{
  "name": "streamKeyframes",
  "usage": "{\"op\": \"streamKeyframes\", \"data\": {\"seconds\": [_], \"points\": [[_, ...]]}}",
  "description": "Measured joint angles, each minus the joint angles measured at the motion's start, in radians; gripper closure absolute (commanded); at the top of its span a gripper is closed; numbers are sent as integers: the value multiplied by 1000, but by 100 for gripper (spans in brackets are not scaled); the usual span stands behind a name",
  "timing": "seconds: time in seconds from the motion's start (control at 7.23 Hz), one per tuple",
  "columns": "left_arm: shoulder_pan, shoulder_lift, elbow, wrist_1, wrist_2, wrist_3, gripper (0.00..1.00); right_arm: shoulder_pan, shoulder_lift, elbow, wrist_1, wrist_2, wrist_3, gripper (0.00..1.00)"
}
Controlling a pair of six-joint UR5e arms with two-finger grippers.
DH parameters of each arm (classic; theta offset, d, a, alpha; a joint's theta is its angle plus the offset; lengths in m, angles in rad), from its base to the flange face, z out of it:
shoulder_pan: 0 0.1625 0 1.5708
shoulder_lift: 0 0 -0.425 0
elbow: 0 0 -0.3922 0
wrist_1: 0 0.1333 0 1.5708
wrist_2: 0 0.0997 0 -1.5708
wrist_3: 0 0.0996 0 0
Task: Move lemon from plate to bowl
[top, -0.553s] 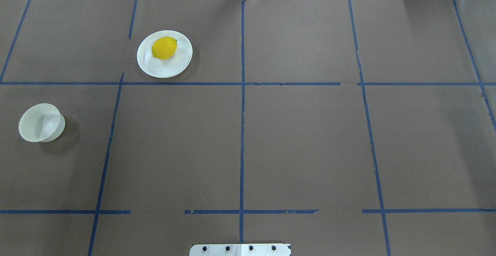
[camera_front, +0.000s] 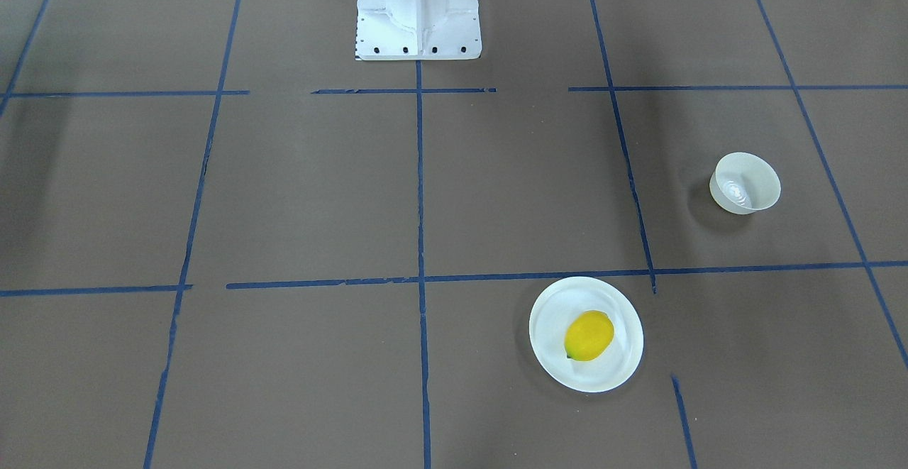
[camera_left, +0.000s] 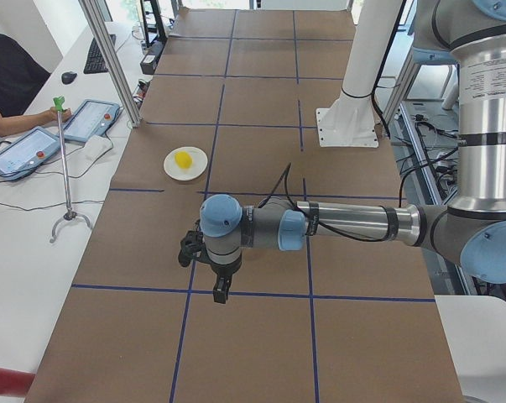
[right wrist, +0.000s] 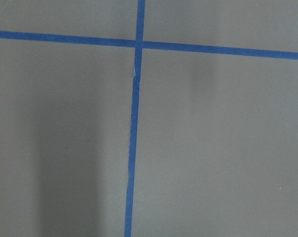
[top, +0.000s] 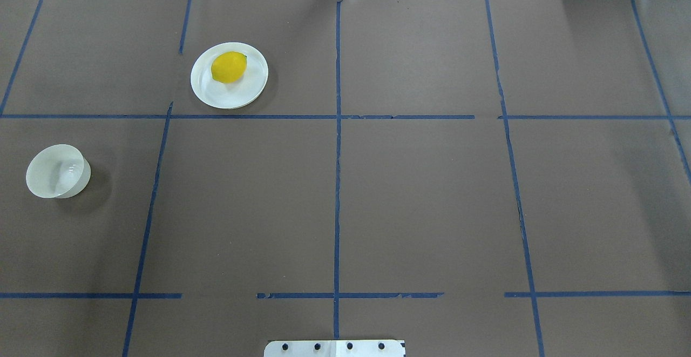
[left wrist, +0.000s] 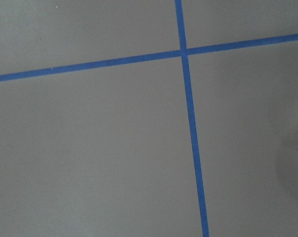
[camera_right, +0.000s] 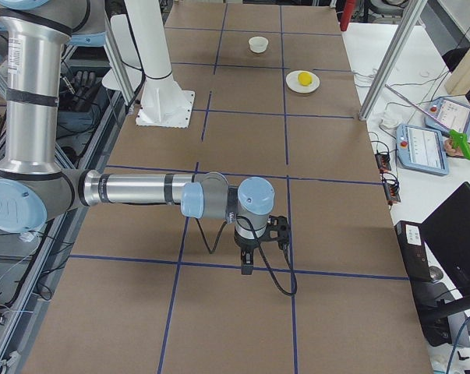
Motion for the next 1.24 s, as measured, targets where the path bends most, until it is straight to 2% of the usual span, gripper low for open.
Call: {"op": "streamKeyframes", "data": {"seconds": [0.41, 0.69, 0.83, 0.97, 1.11, 1.24], "points": [[122, -82, -91, 0, 2, -70, 0, 0, 0, 0, 0, 0, 0, 0], [279, -158, -158, 15, 10, -247, 0, 0, 0, 0, 0, 0, 0, 0], [363, -228, -160, 43, 12, -348, 0, 0, 0, 0, 0, 0, 0, 0], [431, -314, -132, 81, 13, -425, 0, 0, 0, 0, 0, 0, 0, 0], [483, -423, -52, 105, 12, -510, 0, 0, 0, 0, 0, 0, 0, 0], [517, -549, 70, 113, 11, -581, 0, 0, 0, 0, 0, 0, 0, 0]]}}
